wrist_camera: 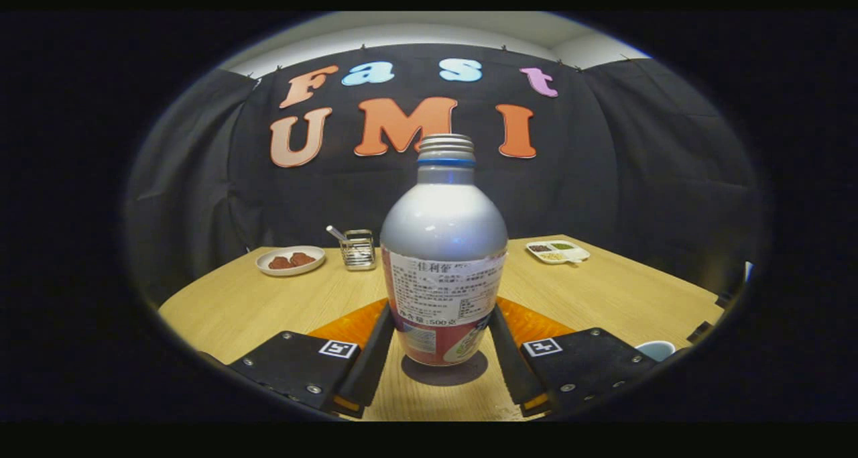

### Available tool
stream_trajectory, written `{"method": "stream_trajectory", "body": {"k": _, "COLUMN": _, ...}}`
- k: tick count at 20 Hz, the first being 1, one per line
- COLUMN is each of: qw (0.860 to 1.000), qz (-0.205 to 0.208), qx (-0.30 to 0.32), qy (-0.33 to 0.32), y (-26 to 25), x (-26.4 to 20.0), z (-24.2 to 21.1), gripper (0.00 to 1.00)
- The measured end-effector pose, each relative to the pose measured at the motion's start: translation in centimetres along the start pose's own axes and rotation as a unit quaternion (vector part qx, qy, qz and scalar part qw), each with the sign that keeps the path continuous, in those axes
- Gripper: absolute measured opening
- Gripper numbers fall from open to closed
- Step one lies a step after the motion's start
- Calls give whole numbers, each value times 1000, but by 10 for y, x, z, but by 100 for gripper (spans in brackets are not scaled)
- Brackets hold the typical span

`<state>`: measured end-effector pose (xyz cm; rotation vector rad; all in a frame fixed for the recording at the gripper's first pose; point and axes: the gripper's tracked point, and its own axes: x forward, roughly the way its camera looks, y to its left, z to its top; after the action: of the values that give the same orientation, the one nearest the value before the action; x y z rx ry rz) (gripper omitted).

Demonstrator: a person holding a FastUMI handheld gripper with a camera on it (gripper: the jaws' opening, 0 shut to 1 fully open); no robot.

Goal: Take the bottle from table, then pour the juice into the cup, finally place the bottle on the coaster

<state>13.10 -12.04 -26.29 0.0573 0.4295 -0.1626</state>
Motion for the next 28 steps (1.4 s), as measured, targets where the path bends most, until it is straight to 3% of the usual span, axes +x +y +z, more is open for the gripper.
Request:
{"method": "stream_trajectory", "body": {"k": 15, "qw": 998, "qz": 10, "qx": 6, "qy": 66, "y": -3, "x": 19, "z": -57, "gripper": 75}}
{"method": "stream_trajectory", "body": {"k": 18, "qw": 996, "qz": 7, "qx": 4, "qy": 86, "y": -4, "x": 18, "z": -71, "gripper": 80}}
{"method": "stream_trajectory", "body": {"k": 23, "qw": 994, "qz": 0, "qx": -53, "qy": 95, "y": -6, "x": 1, "z": -68, "gripper": 91}}
{"method": "stream_trajectory", "body": {"k": 28, "qw": 996, "qz": -3, "qx": -74, "qy": 46, "y": -2, "x": -33, "z": -28, "gripper": 93}}
